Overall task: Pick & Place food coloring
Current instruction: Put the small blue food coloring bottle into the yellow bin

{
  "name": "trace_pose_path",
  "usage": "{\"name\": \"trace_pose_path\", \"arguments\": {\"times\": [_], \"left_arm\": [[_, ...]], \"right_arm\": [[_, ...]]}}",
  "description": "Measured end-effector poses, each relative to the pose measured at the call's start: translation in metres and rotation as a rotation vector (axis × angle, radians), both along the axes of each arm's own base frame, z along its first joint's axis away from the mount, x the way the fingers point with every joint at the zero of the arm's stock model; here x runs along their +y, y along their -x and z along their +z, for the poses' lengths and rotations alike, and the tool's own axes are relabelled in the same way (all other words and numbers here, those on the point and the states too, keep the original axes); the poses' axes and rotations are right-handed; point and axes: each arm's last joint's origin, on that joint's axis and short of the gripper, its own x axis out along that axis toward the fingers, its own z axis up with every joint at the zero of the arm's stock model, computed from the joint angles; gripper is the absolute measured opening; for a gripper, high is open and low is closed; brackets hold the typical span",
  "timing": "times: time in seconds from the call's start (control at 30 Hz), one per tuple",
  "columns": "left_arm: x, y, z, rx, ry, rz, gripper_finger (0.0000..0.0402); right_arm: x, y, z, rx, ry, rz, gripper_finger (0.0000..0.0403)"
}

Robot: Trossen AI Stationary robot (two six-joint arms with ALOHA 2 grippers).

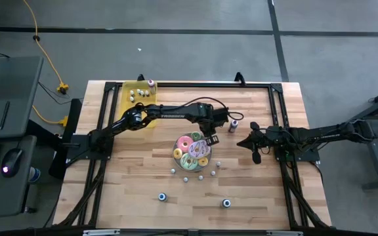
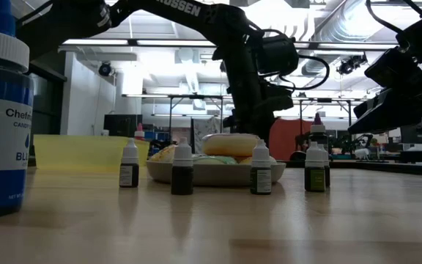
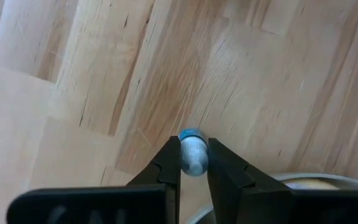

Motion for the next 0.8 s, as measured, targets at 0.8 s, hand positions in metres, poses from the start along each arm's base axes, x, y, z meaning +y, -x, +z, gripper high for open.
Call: {"name": "trace_pose_path", "arguments": {"times": [0.8], "left_arm": [[-0.002, 0.029, 0.092, -0.068, 0.054, -0.199, 0.0041]], "right_arm": [[0.0, 0.0, 0.0, 0.003, 0.0, 0.001, 0.0]]}}
